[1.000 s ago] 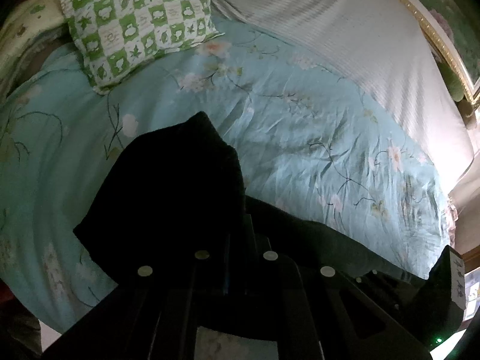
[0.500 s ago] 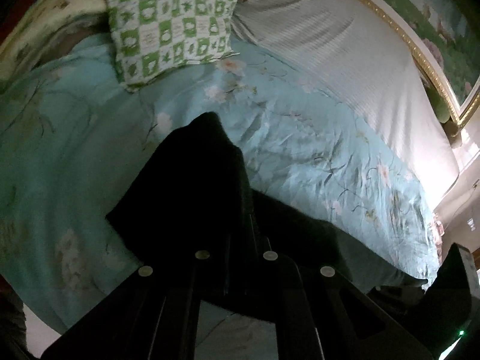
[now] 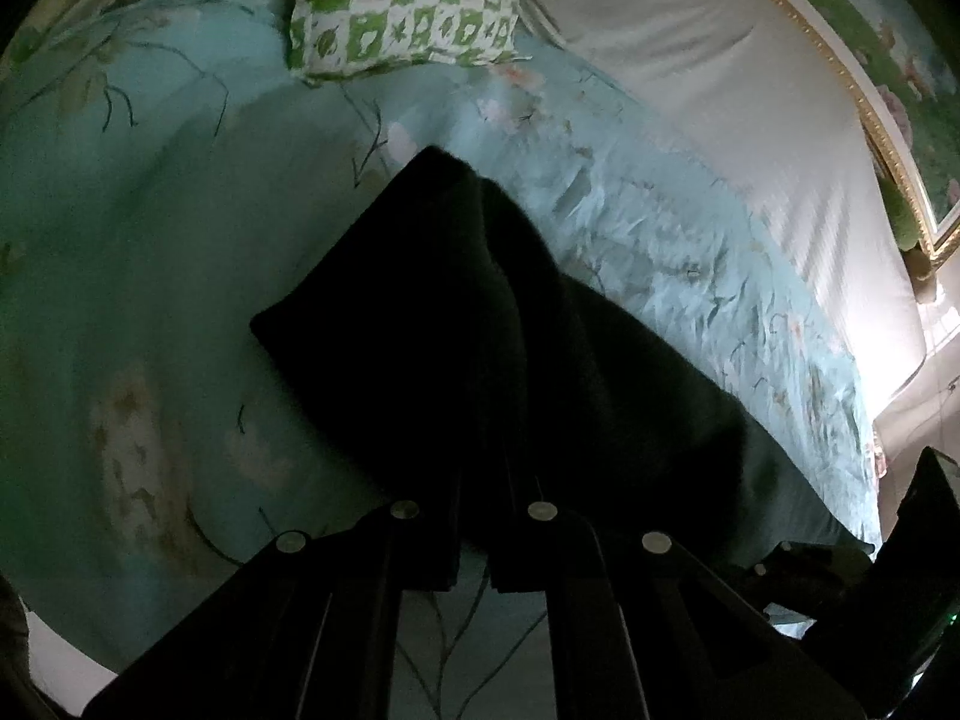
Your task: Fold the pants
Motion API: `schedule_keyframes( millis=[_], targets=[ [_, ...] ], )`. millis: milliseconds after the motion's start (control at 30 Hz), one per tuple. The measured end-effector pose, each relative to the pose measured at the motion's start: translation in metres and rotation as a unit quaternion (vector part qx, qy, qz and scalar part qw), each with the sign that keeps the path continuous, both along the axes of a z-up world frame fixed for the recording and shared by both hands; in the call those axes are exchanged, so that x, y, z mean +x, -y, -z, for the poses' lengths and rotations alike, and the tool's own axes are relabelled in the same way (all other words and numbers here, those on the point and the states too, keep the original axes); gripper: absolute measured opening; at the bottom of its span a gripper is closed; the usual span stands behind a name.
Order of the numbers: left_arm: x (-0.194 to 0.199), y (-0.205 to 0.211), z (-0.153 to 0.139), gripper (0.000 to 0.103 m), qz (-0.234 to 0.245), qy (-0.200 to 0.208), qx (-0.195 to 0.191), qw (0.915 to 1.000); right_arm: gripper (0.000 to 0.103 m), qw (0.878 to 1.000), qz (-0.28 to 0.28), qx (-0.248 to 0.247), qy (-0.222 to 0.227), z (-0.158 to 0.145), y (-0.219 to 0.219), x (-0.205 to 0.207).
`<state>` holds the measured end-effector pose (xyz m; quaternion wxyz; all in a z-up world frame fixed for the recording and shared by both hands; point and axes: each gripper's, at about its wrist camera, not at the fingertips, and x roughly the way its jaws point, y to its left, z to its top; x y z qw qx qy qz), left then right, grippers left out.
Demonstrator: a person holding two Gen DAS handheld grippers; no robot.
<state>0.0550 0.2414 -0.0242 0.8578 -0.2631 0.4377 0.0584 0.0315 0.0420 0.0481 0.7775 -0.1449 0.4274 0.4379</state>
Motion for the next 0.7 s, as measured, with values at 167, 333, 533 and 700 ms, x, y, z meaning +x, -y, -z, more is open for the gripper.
schedule_keyframes(
  millis=[167,333,533,700],
  targets=[
    [-0.004,-0.002,0.006,0.007,0.003,-0.004,-0.005,1.0000,0.006,1.000,-0.007,-0.009,0.007,0.000,-0.003,-0.006],
    [-0.010,-0.008,0.003,0.013,-0.009,-0.011,-0.014,0.9998,0.011,1.000,0.003,0.001,-0.029,0.001,0.000,0.000],
    [-0.023,-0.017,-0.008,0.065,-0.035,-0.028,0.014,0.9989,0.036,0.998,0.015,0.044,-0.040,-0.020,0.019,-0.003],
    [-0.026,-0.032,-0.008,0.070,-0.046,-0.036,-0.025,0.9980,0.045,0.990,0.079,0.100,-0.062,-0.038,0.063,0.018]
  ],
)
